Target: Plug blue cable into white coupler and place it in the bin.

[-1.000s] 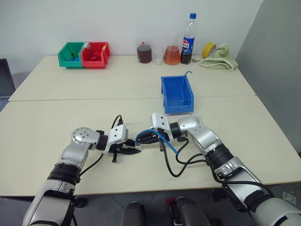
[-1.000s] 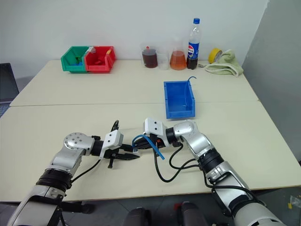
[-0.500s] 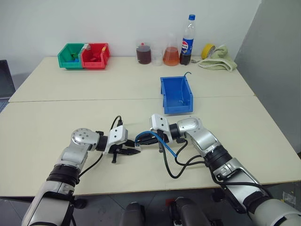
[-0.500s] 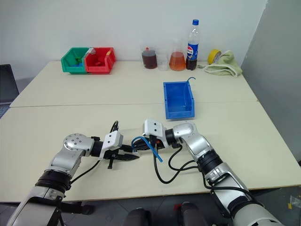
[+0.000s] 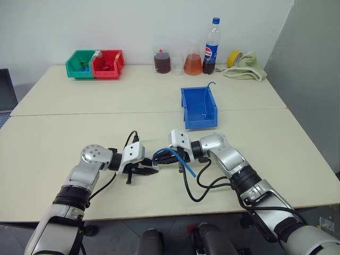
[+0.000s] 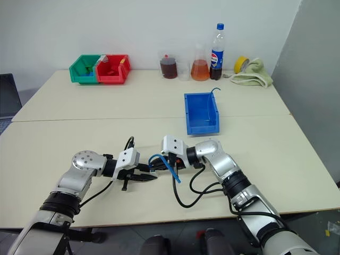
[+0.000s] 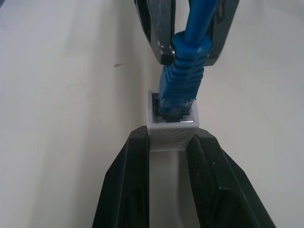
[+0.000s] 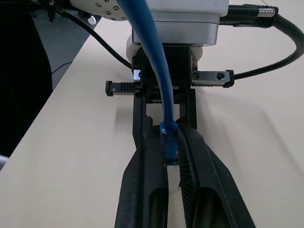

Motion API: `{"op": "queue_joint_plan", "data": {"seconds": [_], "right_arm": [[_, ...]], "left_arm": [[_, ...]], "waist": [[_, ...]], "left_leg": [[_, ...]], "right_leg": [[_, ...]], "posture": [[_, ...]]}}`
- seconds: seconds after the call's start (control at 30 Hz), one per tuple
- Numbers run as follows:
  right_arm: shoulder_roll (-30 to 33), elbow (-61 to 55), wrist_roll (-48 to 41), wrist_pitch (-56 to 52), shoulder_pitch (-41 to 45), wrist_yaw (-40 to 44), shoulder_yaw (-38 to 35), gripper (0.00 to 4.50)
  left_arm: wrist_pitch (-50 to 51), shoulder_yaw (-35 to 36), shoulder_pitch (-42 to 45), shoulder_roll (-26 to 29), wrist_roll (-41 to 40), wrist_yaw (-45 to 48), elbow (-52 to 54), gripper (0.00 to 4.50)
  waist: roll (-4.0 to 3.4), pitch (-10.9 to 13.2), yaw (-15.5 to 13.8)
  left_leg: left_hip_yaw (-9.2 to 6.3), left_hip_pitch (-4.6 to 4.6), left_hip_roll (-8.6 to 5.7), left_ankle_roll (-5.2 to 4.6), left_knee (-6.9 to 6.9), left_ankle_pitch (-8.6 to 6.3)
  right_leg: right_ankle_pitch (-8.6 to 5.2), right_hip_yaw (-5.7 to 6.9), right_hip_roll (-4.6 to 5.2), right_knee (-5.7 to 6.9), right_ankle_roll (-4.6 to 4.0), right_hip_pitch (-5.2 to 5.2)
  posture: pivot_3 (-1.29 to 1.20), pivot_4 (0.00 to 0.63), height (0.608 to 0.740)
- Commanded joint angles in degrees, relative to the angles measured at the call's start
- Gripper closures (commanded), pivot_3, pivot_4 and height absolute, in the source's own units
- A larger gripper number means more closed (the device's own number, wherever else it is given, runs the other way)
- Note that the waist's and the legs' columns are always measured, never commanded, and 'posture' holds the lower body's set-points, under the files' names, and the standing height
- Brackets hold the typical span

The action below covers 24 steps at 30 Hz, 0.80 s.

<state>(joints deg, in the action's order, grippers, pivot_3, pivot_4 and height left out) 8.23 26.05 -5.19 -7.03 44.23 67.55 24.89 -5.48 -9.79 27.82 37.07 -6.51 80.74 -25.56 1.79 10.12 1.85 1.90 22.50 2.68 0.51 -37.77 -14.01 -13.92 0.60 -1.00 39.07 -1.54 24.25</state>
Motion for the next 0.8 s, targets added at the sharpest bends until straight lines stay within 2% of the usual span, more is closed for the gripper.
{"op": "queue_joint_plan", "data": {"seconds": [0.03, 0.47, 0.53, 0.8], "right_arm": [[0.4, 3.5, 3.4, -2.4, -2.1, 0.6, 3.3, 4.42], [0.6, 4.3, 3.5, -1.8, -1.4, 0.6, 3.0, 4.42], [0.6, 4.1, 3.5, -1.8, -1.5, 0.5, 3.0, 4.42], [0.5, 3.5, 2.8, -2.5, -2.2, 0.0, 2.4, 4.42]], "left_arm": [[-0.1, -0.5, 0.2, 0.3, -0.3, 0.7, 1.5, 3.72], [-0.2, -0.5, -0.4, 0.3, -0.1, 0.1, 1.7, 3.72], [0.5, -0.3, -0.2, 0.2, -0.4, 0.3, 1.7, 3.02], [2.9, 0.7, -1.3, 1.1, -1.2, 0.8, 3.9, 1.56]], "waist": [[0.0, 0.0, 0.0], [0.0, 0.0, 0.0], [0.0, 0.0, 0.0], [-0.01, 0.0, 0.0]], "left_leg": [[0.0, 0.0, 0.0, 0.0, 0.0, 0.0], [0.0, -0.02, 0.0, 0.0, 0.01, 0.0], [-0.01, -0.02, 0.0, 0.0, 0.01, 0.0], [-0.02, -0.05, -0.01, 0.0, 0.0, 0.0]], "right_leg": [[0.0, 0.0, 0.0, 0.0, 0.0, 0.0], [0.0, 0.0, 0.0, 0.0, 0.0, -0.02], [0.0, 0.0, 0.0, 0.0, 0.0, -0.02], [0.0, 0.01, 0.0, -0.01, 0.0, -0.06]], "posture": [[0.0, 0.15, 0.74], [0.0, 0.15, 0.74], [0.0, 0.15, 0.74], [0.0, 0.15, 0.74]]}}
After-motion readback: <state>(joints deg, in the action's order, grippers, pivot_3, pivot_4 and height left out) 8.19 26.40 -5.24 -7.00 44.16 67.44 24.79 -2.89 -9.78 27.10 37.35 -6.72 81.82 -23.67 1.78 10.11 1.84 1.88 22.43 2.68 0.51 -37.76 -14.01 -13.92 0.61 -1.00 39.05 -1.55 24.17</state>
